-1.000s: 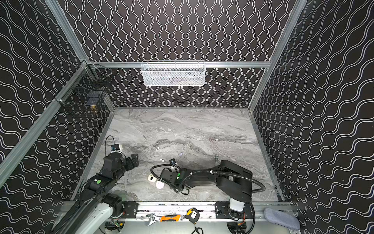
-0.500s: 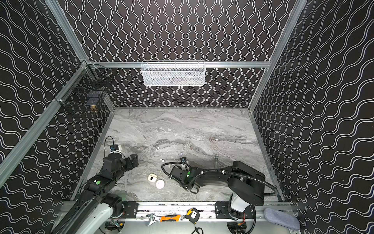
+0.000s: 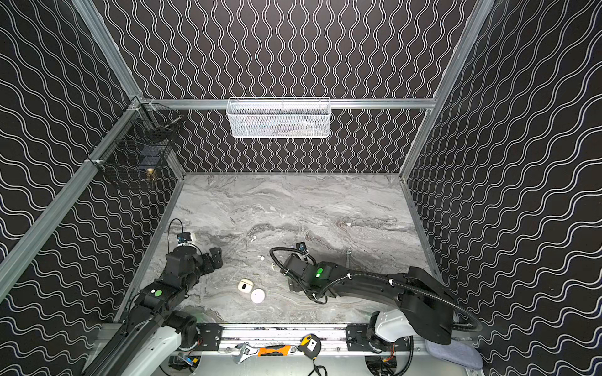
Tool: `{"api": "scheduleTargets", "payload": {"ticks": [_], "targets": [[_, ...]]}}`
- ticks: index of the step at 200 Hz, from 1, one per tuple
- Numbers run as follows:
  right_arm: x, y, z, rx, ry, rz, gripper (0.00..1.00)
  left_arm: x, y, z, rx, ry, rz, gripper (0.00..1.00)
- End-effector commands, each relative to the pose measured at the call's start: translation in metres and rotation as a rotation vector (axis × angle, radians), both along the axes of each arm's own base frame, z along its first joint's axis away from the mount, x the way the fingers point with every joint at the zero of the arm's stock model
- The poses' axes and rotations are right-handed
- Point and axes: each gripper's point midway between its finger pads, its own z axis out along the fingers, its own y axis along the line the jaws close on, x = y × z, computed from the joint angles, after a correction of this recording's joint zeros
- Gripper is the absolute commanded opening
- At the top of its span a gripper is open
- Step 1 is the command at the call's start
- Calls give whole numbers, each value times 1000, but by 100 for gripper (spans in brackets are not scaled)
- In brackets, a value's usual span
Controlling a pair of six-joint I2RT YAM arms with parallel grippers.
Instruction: Insert the wireless bluetooth earbuds into the charging case
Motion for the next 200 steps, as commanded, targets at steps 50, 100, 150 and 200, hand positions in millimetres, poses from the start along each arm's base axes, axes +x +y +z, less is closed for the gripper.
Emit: {"api": "scheduleTargets", "payload": {"ticks": [50,100,150,200], "targets": [[7,31,-18,-69,63,33,86,0,-1,3,-9,-12,-4,99],[4,35,-45,-140,120,67,85,1,-1,2,-9,-10,-5,99],[6,32,-55,-180,130,65,75,0,-2,3,-11,-14,-5,99],[5,27,-63,-187,152,56,68,1,-1,3,-10,-12,-4,99]]}}
